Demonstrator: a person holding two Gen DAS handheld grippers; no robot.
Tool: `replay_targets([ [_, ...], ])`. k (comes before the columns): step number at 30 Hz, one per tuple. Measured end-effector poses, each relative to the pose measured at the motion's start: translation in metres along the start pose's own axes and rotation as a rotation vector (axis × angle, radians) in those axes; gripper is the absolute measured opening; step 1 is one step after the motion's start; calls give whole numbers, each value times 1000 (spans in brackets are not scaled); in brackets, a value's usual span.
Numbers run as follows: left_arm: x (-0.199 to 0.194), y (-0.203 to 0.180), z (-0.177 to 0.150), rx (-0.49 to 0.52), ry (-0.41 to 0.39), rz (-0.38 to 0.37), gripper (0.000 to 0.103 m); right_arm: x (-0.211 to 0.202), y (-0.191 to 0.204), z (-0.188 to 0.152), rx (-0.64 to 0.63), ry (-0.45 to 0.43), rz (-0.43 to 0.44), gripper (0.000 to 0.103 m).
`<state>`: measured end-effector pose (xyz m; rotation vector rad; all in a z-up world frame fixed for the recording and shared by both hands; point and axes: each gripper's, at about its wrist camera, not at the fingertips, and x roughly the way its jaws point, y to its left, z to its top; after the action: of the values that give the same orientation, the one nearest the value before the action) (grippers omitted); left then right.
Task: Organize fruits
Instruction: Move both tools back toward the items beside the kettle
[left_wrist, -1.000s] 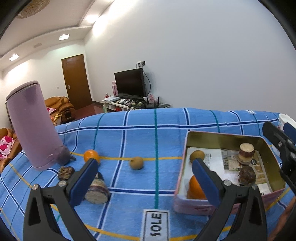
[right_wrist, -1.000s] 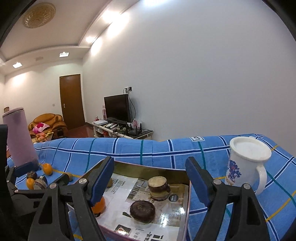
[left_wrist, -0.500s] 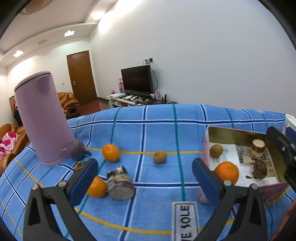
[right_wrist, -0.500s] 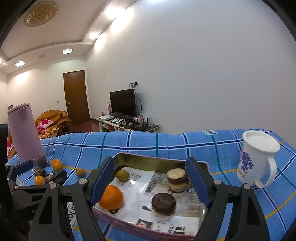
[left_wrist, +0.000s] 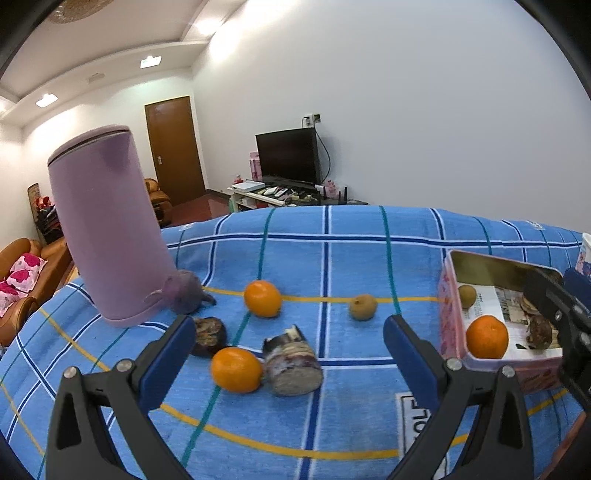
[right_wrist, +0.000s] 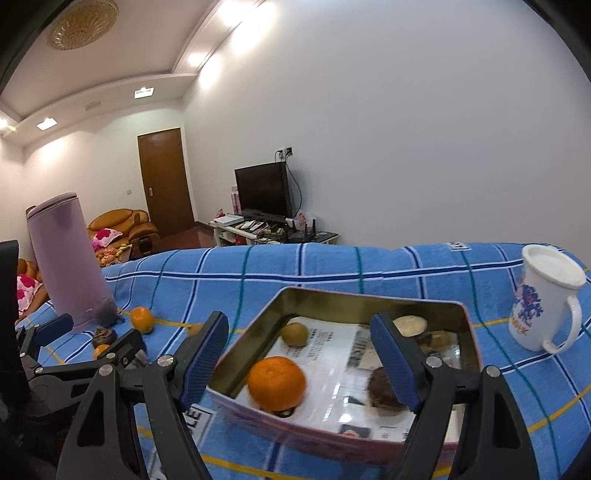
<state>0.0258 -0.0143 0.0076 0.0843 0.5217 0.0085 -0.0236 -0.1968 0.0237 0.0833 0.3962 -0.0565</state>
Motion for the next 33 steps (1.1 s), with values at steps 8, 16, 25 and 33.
replay_targets([
  [8,4,20,-1,-21,11,10,103,5,29,-2,-19,15,38,80],
  [16,11,42,-2,-51,31,20,103,11,52,-2,-23,34,71,80],
  [25,19,65,-3,-88,56,31,103,19,76,-4,-27,58,115,80],
  [33,29,93,-4,-121,89,50,103,28,97,-6,-54,95,148,80],
])
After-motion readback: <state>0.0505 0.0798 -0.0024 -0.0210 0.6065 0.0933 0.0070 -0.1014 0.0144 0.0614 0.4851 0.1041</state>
